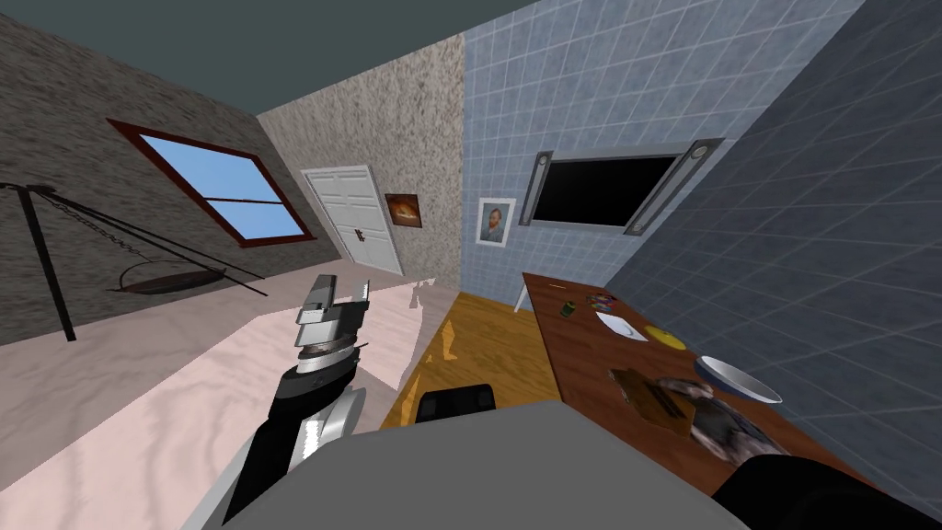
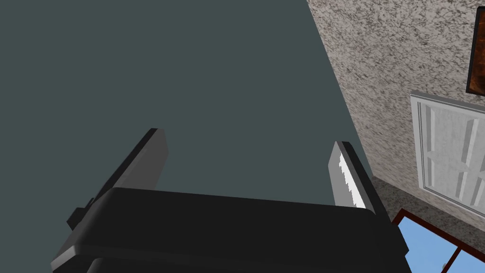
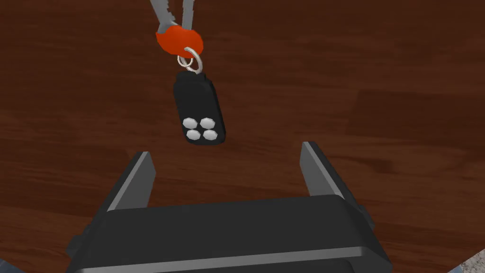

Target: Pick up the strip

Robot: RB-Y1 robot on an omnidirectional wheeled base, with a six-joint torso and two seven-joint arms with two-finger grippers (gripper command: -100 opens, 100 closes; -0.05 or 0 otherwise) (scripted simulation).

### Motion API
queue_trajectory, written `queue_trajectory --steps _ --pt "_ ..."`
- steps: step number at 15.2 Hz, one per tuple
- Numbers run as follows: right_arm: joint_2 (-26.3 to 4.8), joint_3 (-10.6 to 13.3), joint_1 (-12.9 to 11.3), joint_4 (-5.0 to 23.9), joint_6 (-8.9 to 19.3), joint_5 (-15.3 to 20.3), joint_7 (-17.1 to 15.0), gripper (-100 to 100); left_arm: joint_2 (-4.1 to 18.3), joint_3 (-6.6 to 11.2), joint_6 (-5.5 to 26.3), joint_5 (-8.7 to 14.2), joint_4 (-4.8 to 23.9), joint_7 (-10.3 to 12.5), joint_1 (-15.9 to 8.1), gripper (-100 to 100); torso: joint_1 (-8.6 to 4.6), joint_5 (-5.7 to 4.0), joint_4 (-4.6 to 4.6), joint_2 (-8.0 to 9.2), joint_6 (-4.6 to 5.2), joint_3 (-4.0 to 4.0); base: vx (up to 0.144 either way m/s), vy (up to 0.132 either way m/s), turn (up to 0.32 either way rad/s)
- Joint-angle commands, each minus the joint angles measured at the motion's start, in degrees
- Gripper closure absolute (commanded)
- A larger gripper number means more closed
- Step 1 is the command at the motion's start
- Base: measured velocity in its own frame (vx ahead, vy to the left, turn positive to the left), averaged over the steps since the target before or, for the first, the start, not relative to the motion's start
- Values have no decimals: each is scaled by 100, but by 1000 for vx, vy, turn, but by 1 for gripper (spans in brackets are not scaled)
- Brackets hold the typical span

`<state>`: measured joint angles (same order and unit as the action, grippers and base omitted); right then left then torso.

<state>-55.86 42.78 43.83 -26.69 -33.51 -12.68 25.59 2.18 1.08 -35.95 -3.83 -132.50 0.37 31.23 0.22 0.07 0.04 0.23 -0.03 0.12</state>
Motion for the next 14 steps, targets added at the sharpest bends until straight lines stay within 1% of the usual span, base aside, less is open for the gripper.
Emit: queue_trajectory --steps 1,2,3,4,6,7,8,9,10,11,12,13,14 --pt "4 -212 -48 51 -82 -65 -77 -100 0 0 0 0 0 0 0 0 0 0 0 0 0 0 -66 45 117" --pt "9 -274 -73 60 -115 -83 -89 -100 0 0 0 0 0 0 0 0 5 1 2 7 -2 4 -87 57 105" --pt "9 -274 -73 60 -115 -83 -89 -100 0 0 0 0 0 0 -1 0 11 3 3 16 0 9 -75 44 35" --pt "17 -446 -177 66 -226 -131 -112 -100 0 0 0 0 0 0 0 0 11 2 4 18 3 11 -117 49 31" --pt "17 -446 -177 66 -226 -131 -112 -100 0 0 0 0 0 0 -1 0 12 3 8 39 4 22 -122 45 24" --pt "17 -446 -177 66 -226 -131 -112 -100 0 0 0 0 0 0 -1 0 11 2 9 37 4 22 -55 29 -7" --pt "9 -600 -314 49 -350 -170 -118 -100 0 0 0 0 0 0 0 0 7 1 7 27 5 17 -88 48 2" --pt "9 -600 -314 90 -350 -170 -118 -100 0 0 0 0 0 0 -1 0 10 0 7 28 2 16 -124 66 13" --pt "9 -600 -314 49 -350 -170 -118 -100 0 0 0 0 0 0 -1 0 15 3 8 35 3 20 -101 56 6" --pt "-4 -691 -421 29 -434 -190 -111 -100 0 0 0 0 0 0 -1 0 15 3 8 34 5 20 -112 60 -16" --pt "-13 -731 -479 16 -474 -196 -105 -100 0 0 0 0 0 0 -1 0 17 3 9 37 4 21 -152 68 -29" --pt "-13 -731 -479 -82 -474 -196 -105 -100 -1 0 0 0 0 0 -1 0 19 4 10 46 5 26 -146 54 -22" --pt "-13 -731 -479 14 -474 -196 -105 -100 -1 0 0 0 0 0 -1 0 17 2 11 49 5 29 -102 35 -3"
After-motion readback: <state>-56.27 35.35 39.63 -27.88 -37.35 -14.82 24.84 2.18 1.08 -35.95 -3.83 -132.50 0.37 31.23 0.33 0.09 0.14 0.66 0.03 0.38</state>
